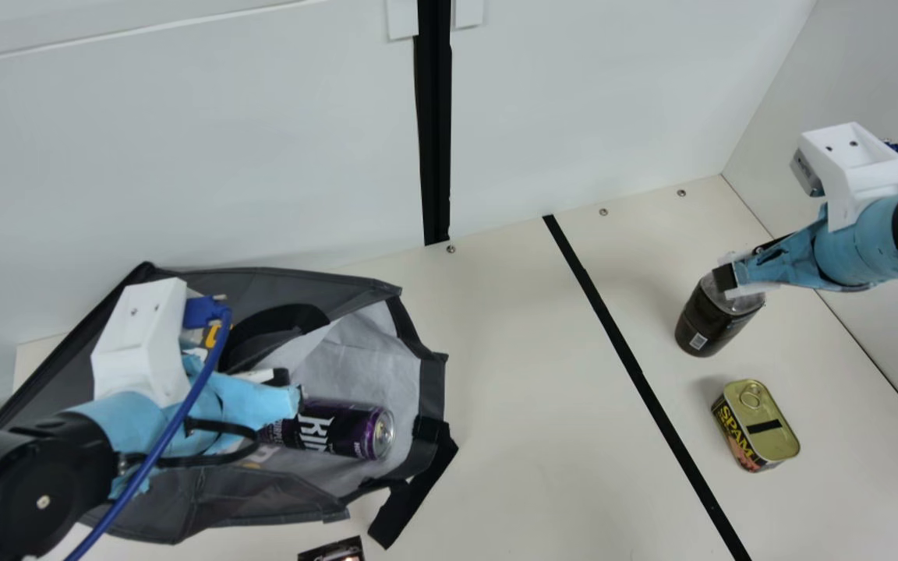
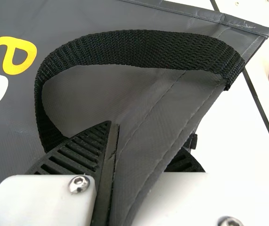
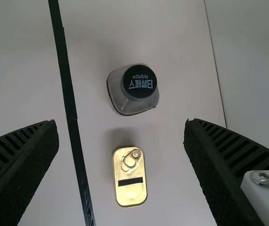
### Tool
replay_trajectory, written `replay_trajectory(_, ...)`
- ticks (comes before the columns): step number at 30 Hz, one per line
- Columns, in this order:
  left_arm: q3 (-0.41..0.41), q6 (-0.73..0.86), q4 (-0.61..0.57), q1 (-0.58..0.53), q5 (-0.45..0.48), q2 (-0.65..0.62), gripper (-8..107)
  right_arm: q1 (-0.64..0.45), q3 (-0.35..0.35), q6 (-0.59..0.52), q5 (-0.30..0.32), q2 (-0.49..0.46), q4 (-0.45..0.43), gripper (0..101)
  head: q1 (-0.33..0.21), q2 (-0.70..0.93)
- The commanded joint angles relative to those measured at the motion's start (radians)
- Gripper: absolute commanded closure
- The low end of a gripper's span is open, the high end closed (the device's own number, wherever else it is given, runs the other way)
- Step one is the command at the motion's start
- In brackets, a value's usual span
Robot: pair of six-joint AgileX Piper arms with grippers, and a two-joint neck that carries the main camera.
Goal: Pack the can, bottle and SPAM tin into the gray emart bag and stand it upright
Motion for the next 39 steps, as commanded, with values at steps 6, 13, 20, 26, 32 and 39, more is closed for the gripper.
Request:
replay_trajectory(6,0.000,0.000,0.000,0.000,0.000,0.000,107,-0.010,-0.038,-0.010,0.001,0.075,0.017,6,-0.023,-0.002)
replay_trajectory(13,0.000,0.000,0.000,0.000,0.000,0.000,107,-0.014,-0.085,-0.022,0.001,0.151,0.032,6,-0.023,-0.002)
replay_trajectory(20,0.000,0.000,0.000,0.000,0.000,0.000,107,-0.010,-0.125,-0.040,0.001,0.222,0.030,6,-0.023,-0.002)
replay_trajectory(26,0.000,0.000,0.000,0.000,0.000,0.000,107,-0.005,-0.153,-0.052,0.001,0.274,0.020,6,-0.023,-0.002)
replay_trajectory(32,0.000,0.000,0.000,0.000,0.000,0.000,107,0.001,-0.170,-0.057,0.001,0.314,0.013,6,-0.023,-0.002)
replay_trajectory(39,0.000,0.000,0.000,0.000,0.000,0.000,107,0.003,-0.172,-0.060,0.001,0.342,0.008,6,-0.023,-0.002)
